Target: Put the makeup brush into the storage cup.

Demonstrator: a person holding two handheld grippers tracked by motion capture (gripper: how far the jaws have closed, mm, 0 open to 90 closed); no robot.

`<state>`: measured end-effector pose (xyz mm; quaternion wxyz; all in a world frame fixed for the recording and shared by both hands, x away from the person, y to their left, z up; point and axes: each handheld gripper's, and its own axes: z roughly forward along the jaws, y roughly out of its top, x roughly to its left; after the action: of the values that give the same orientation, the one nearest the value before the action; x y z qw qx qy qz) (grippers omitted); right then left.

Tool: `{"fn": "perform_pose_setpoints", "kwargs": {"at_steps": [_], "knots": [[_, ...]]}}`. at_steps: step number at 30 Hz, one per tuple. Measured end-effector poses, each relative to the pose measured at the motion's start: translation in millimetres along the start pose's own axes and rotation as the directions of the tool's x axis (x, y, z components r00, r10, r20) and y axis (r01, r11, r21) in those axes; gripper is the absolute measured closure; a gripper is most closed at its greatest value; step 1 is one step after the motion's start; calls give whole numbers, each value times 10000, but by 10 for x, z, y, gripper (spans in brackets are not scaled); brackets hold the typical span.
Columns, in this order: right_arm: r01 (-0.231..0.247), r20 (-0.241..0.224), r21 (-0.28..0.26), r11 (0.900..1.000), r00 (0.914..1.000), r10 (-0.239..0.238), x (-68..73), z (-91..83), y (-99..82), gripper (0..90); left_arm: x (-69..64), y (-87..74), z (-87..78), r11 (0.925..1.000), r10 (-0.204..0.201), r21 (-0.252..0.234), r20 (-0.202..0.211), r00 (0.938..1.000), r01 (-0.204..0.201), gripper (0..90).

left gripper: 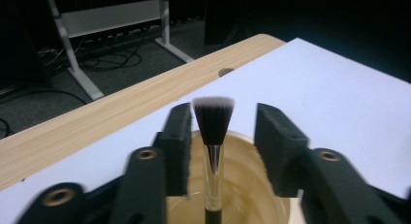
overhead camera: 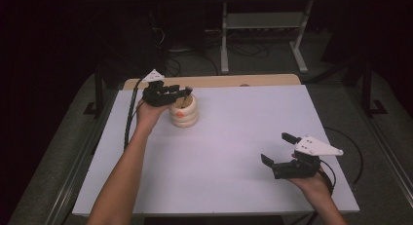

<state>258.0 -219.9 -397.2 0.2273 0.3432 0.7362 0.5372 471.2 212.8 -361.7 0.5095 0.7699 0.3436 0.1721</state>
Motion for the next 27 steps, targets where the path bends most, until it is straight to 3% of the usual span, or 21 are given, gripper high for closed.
{"fn": "perform_pose_setpoints", "kwargs": {"at_steps": [7, 15, 22, 27], "knots": [[-19, -1, -6, 10000, 10000, 19, -1, 4, 1, 0, -15, -9, -57, 9999, 126, 105, 286, 9995, -129, 345], [-50, -13, -35, 10000, 10000, 50, -3, -2, 1, 0, -8, -33, -136, 9998, 221, -12, 302, 9993, -220, 185], [-45, -27, -43, 10000, 10000, 45, -19, 13, -2, 0, -12, -51, -221, 9992, 389, 61, 395, 9985, -391, 109], [-47, -32, -14, 10000, 10000, 47, -18, 17, -2, 0, -27, -48, -281, 9982, 588, 68, 400, 9975, -591, 107]]}}
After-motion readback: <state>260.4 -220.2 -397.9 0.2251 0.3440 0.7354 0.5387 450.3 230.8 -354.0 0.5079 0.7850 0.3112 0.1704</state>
